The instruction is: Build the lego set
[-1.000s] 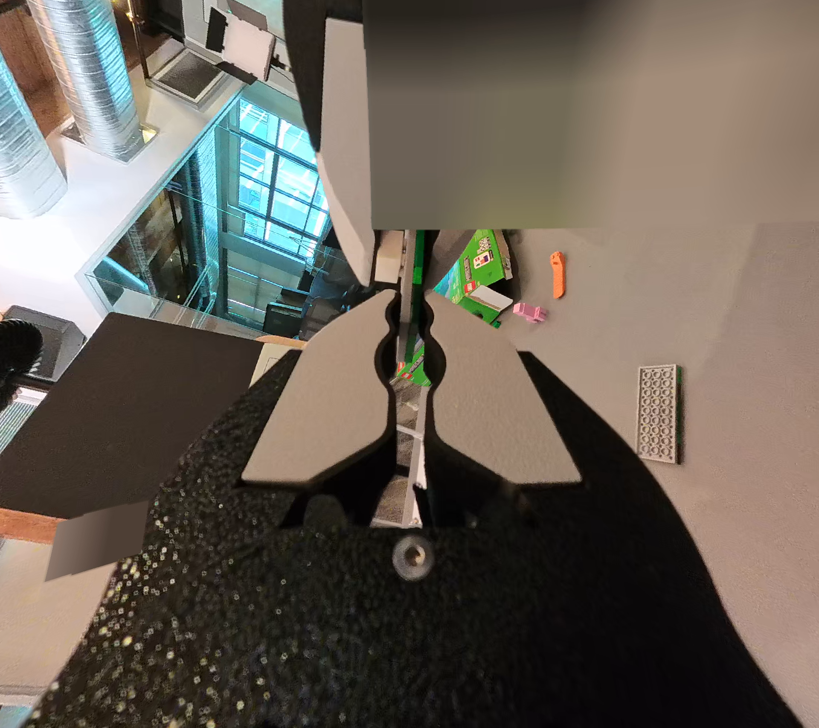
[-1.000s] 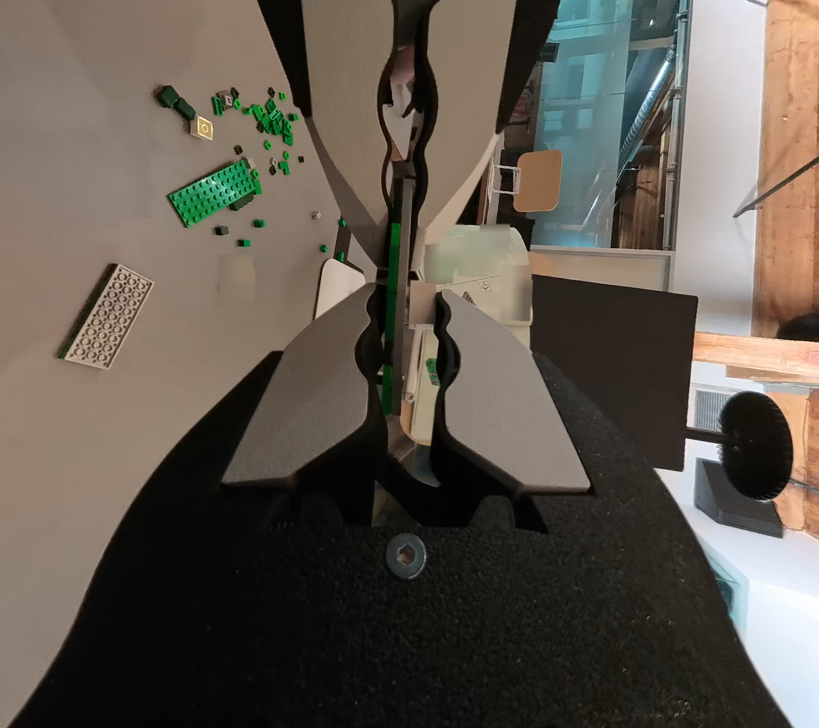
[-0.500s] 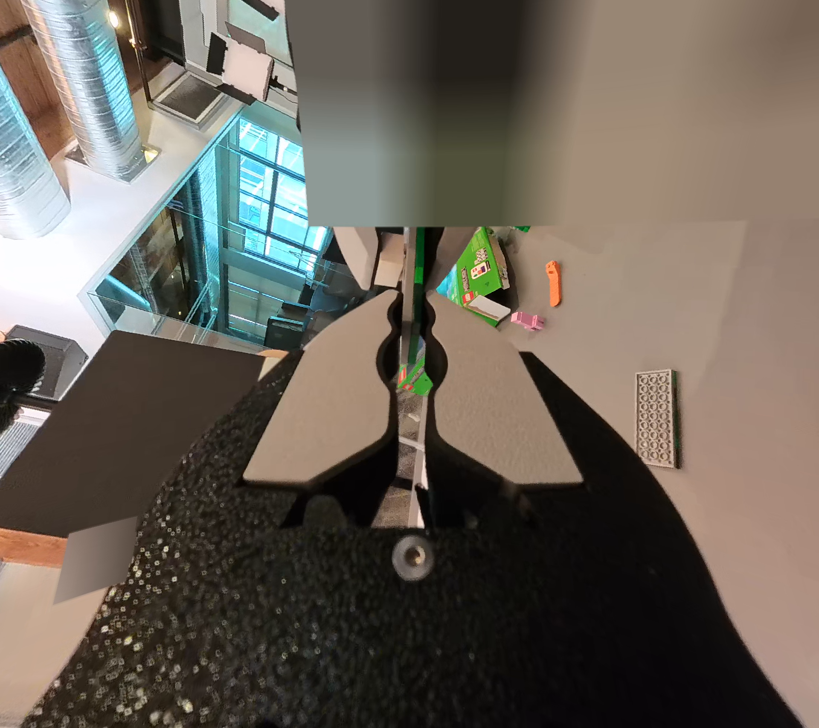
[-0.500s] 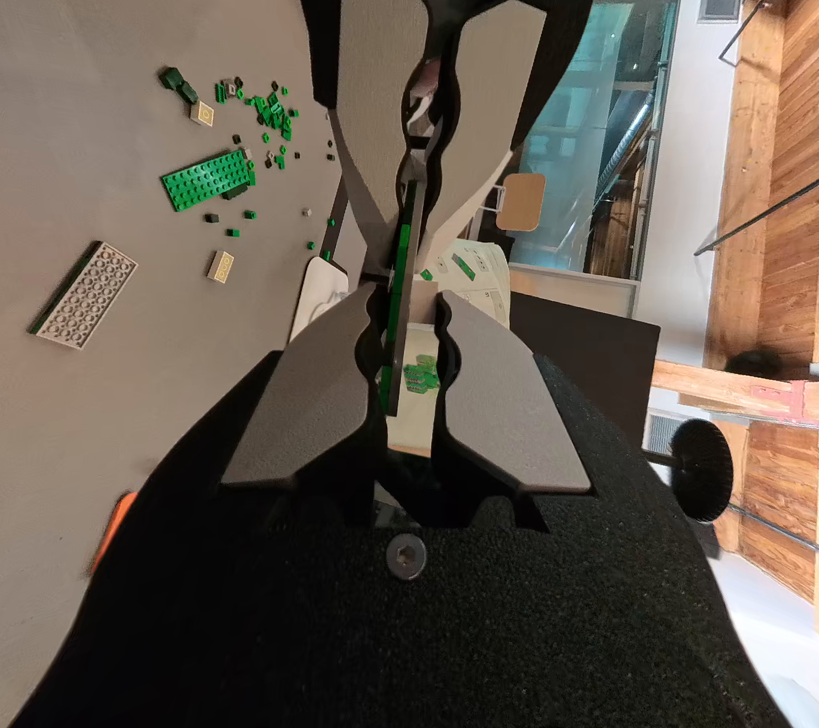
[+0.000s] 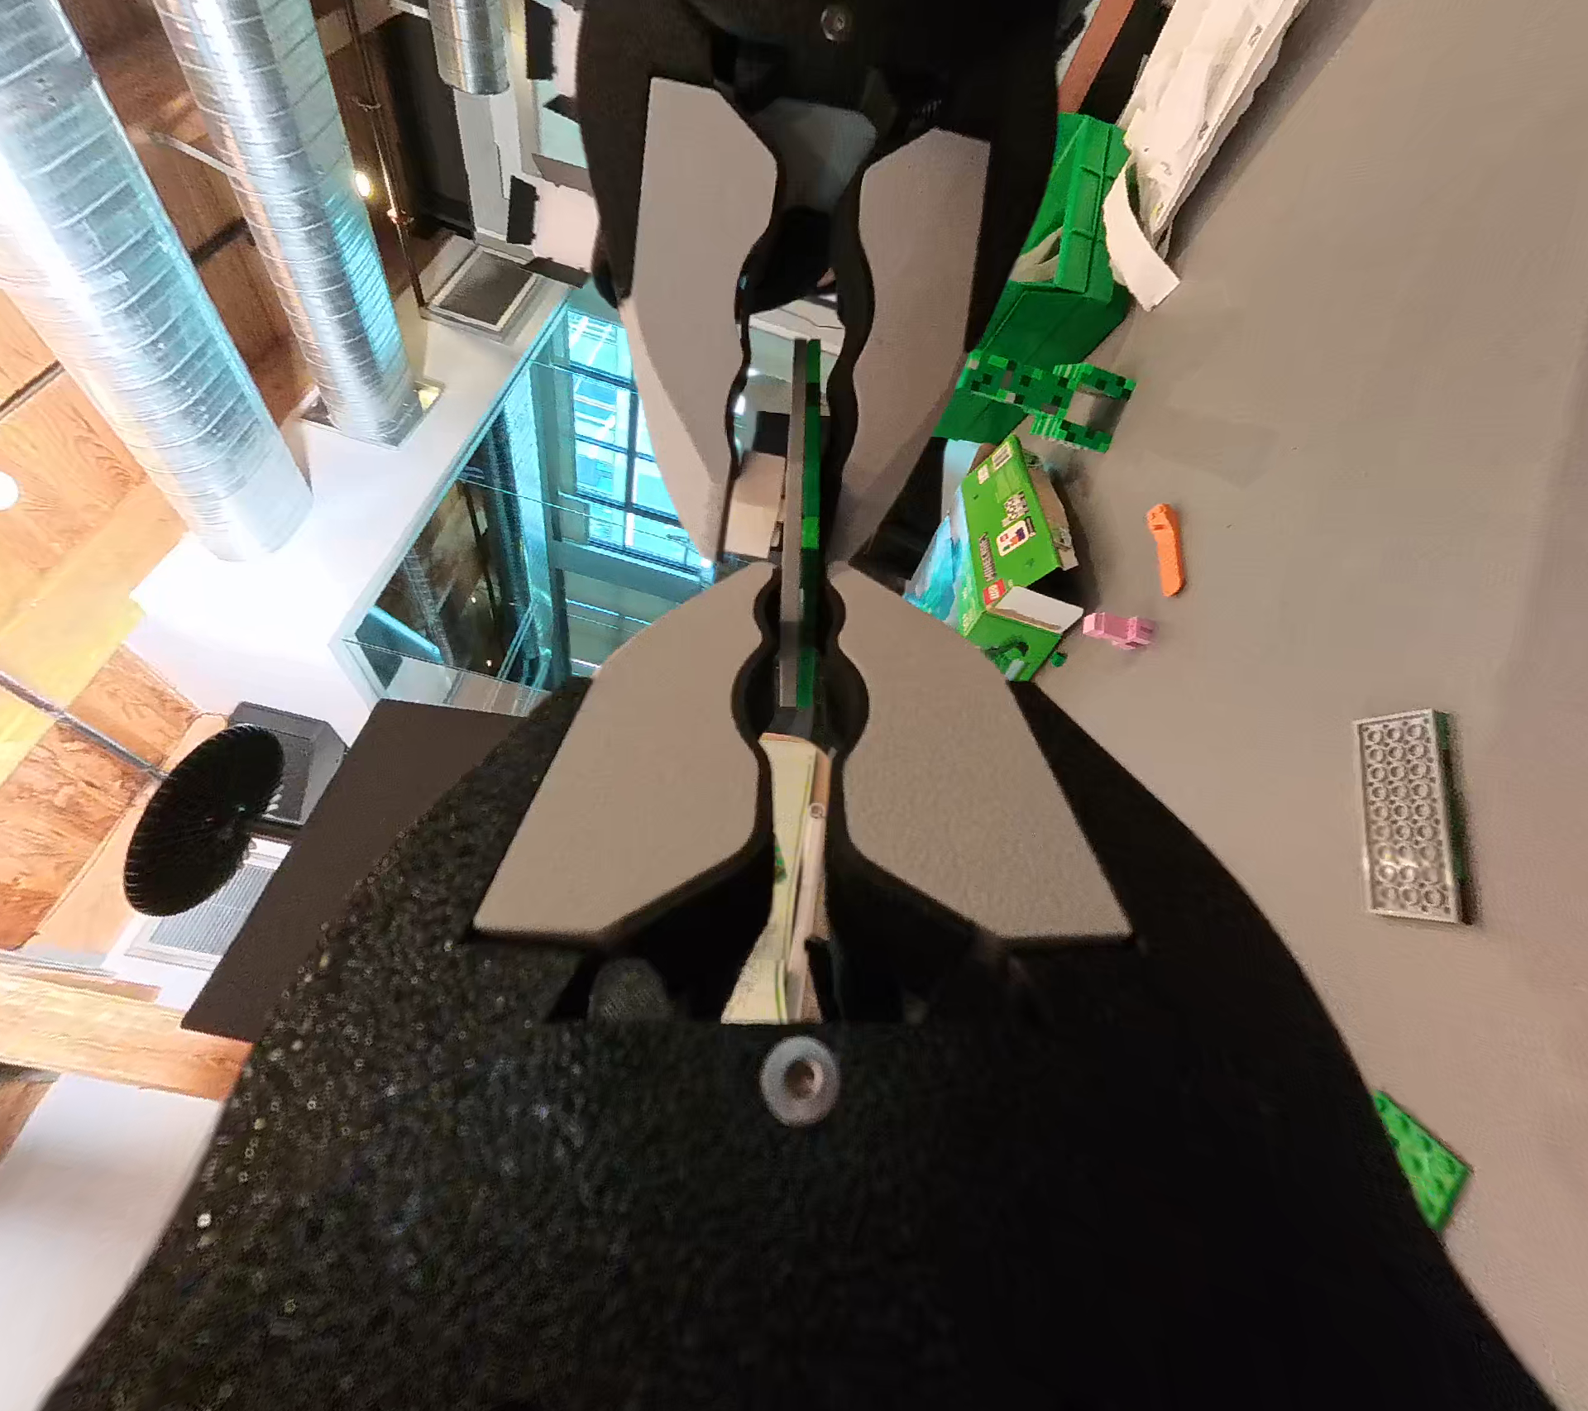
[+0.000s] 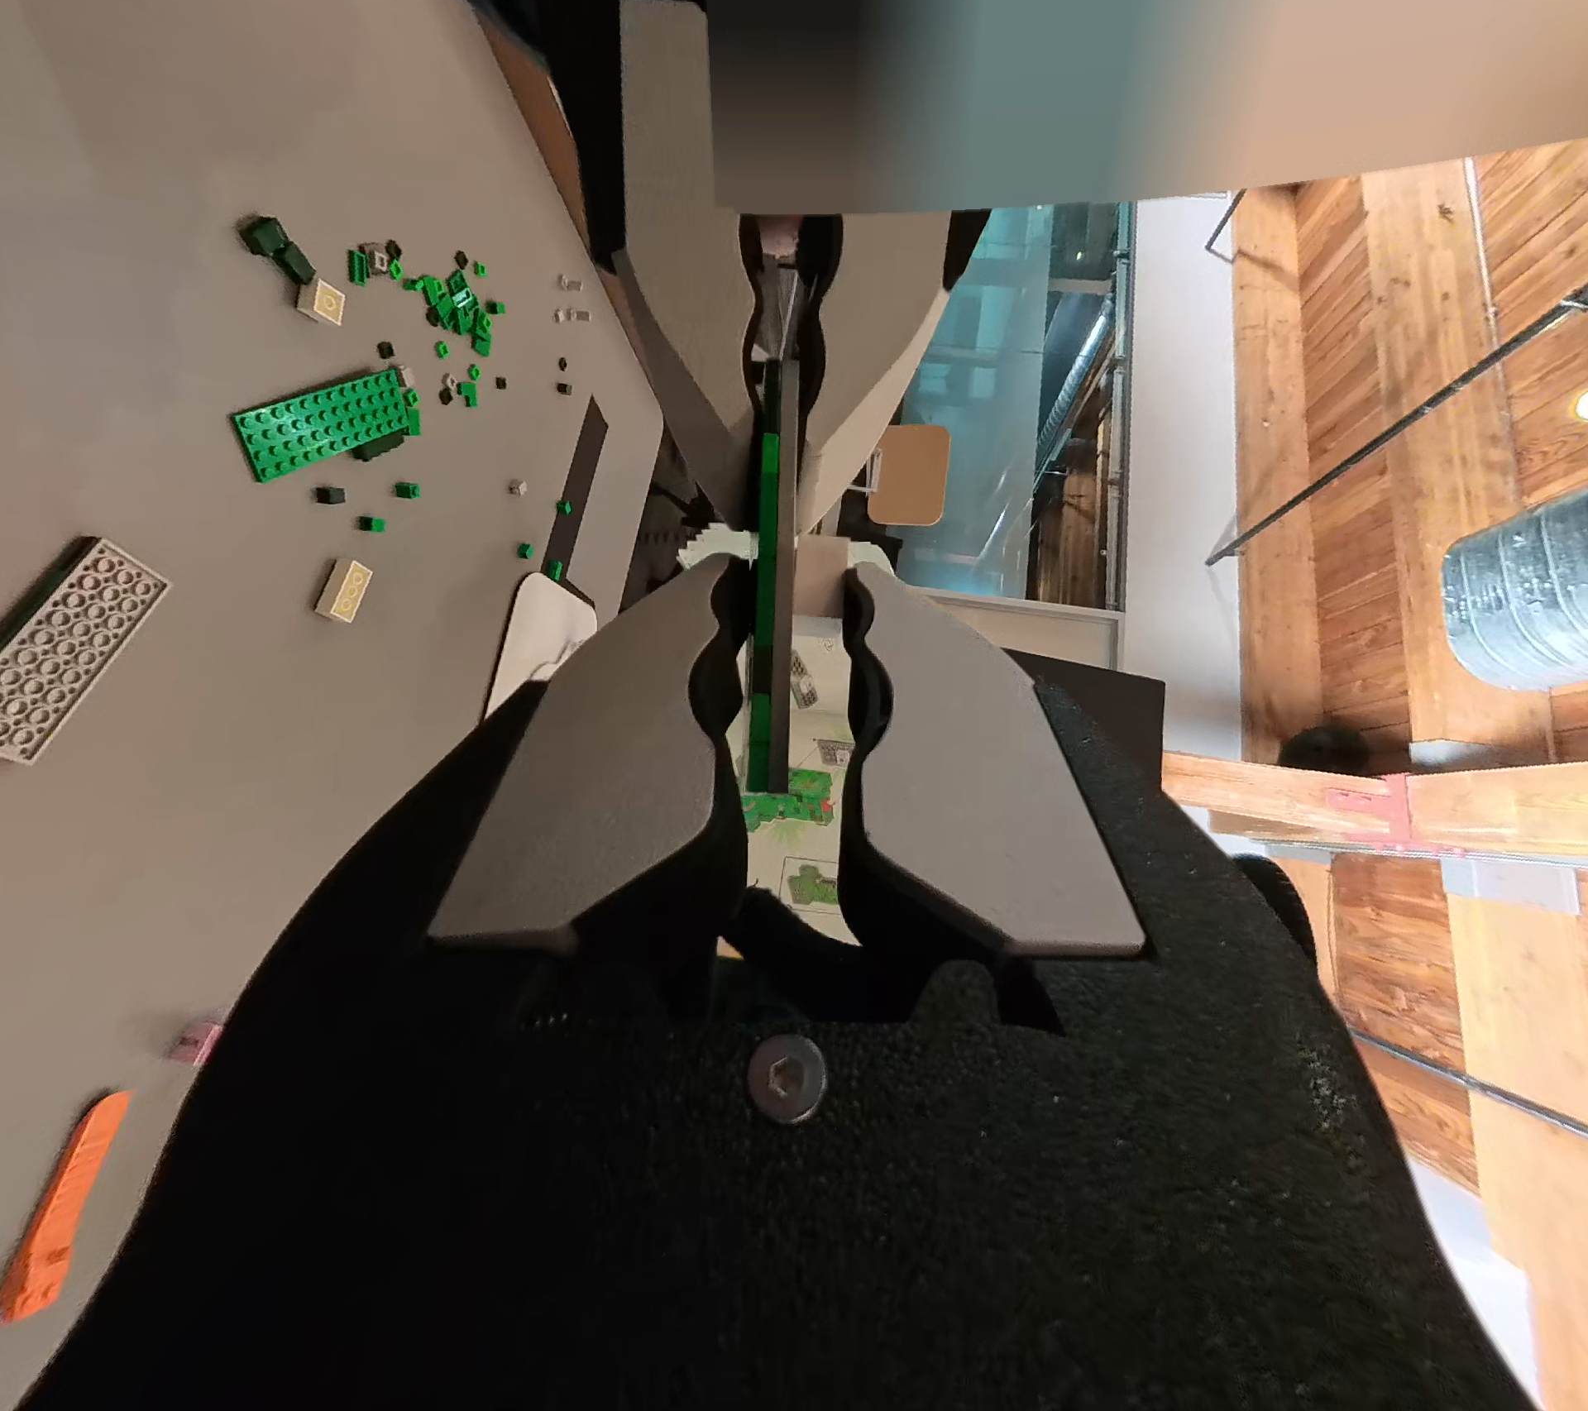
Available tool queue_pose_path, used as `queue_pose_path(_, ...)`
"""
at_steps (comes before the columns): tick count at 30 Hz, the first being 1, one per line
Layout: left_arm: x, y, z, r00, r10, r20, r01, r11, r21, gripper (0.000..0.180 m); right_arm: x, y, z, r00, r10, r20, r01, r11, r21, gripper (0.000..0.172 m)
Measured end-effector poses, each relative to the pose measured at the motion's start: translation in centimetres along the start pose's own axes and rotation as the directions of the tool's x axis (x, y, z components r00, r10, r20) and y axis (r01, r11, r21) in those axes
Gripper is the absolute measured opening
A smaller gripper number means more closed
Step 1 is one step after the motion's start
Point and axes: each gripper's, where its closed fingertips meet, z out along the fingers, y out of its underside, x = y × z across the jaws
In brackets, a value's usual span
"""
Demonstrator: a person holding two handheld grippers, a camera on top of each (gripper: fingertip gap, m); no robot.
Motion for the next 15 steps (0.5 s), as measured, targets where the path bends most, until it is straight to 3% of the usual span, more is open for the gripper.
queue_pose_path(9, 0.04, -0.41, -0.08, 1.0, -0.018, -0.011, 0.019, 1.0, 0.005, 0.005, 0.05, -0.42, 0.01, 1.0, 0.019, 0.012, -0.02, 0.998, 0.062, 0.02)
queue_pose_path(15, 0.06, 0.12, 0.02, 1.0, -0.012, -0.003, 0.012, 0.999, -0.043, 0.005, -0.1, 0.27, 0.52, 0.999, 0.022, 0.03, -0.022, 0.999, -0.026, 0.02)
